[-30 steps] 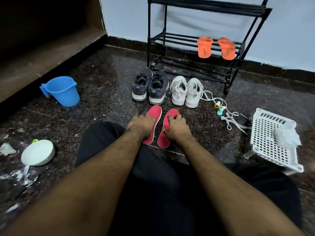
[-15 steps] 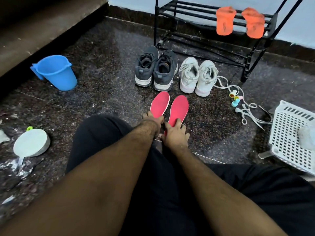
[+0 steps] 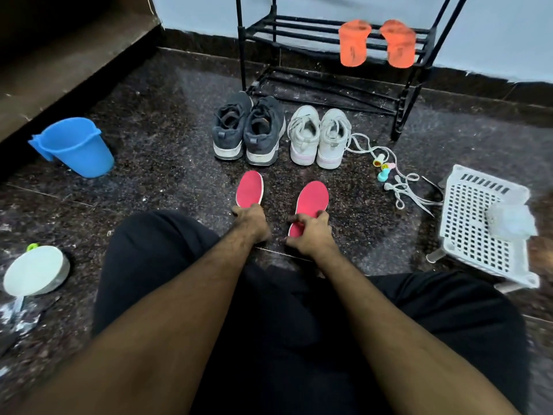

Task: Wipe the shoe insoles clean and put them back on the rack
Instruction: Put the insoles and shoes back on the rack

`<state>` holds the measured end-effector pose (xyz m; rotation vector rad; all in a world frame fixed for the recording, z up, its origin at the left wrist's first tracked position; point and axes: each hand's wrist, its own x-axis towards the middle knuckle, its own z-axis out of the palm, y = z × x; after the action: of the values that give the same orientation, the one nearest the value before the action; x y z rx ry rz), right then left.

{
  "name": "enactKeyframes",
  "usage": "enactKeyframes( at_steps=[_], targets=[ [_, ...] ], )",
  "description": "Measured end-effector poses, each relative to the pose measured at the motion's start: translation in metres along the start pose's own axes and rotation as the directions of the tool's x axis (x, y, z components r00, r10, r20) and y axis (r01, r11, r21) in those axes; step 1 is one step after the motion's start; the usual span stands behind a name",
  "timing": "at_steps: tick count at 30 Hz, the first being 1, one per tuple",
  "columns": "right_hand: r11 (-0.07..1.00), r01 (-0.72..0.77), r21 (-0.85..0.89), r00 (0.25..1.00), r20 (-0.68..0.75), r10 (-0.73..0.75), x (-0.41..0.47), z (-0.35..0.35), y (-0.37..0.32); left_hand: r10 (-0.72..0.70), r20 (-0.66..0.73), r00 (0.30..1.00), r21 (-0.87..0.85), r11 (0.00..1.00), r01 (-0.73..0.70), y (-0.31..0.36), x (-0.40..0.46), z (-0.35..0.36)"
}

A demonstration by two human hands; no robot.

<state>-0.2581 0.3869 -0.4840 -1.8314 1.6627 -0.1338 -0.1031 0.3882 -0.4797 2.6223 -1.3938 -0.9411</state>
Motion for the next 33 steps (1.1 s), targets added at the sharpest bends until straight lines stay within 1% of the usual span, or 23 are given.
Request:
enactKeyframes(
  at_steps=[3,6,8,10,12,15,18,23,26,29,33],
  targets=[
    [0.999,-0.034,-0.011,0.998,0.045,0.035,-0.006,-0.013,0.002,0.021,-0.055,0.998,-0.068,0.997,-0.025,0.0,-0.014,0.001],
    [0.993,-0.056,-0.104,0.991,0.115,0.068,-0.012,-0.014,0.004,0.16,-0.072,0.985,-0.016,0.987,-0.161,-0.001,-0.029,0.004],
    [0.99,-0.048,-0.132,0.989,0.134,0.066,-0.02,-0.013,0.006,0.209,-0.064,0.976,-0.002,0.978,-0.209,-0.002,-0.042,0.003],
    [0.987,-0.039,-0.156,0.991,0.119,0.058,-0.03,-0.012,0.008,0.24,-0.06,0.969,0.009,0.971,-0.24,-0.004,-0.05,0.006],
    [0.988,-0.033,-0.149,0.995,0.092,0.047,-0.037,-0.011,0.01,0.257,-0.026,0.966,-0.024,0.966,-0.258,-0.006,-0.055,0.009],
    [0.994,-0.013,-0.105,0.991,0.132,0.026,-0.044,-0.011,0.013,0.271,0.032,0.962,-0.087,0.96,-0.267,-0.007,-0.063,0.013],
    [0.996,-0.02,-0.084,0.987,0.157,0.033,-0.046,-0.012,0.016,0.309,0.002,0.951,-0.116,0.945,-0.306,-0.008,-0.067,0.014],
    [0.999,-0.038,-0.021,0.999,0.02,0.039,-0.049,-0.015,0.021,0.358,-0.085,0.93,-0.119,0.923,-0.367,-0.007,-0.07,0.015],
    [0.999,-0.032,-0.016,0.998,-0.061,0.031,-0.048,-0.027,0.023,0.361,-0.176,0.916,-0.157,0.908,-0.389,-0.004,-0.074,0.016],
    [1.0,-0.011,-0.017,0.993,-0.114,0.009,-0.046,-0.043,0.017,0.367,-0.261,0.893,-0.215,0.88,-0.424,0.003,-0.08,0.011],
    [1.0,0.01,-0.022,0.985,-0.17,-0.014,-0.047,-0.068,0.002,0.383,-0.308,0.871,-0.241,0.854,-0.461,0.014,-0.086,-0.012]
  ],
)
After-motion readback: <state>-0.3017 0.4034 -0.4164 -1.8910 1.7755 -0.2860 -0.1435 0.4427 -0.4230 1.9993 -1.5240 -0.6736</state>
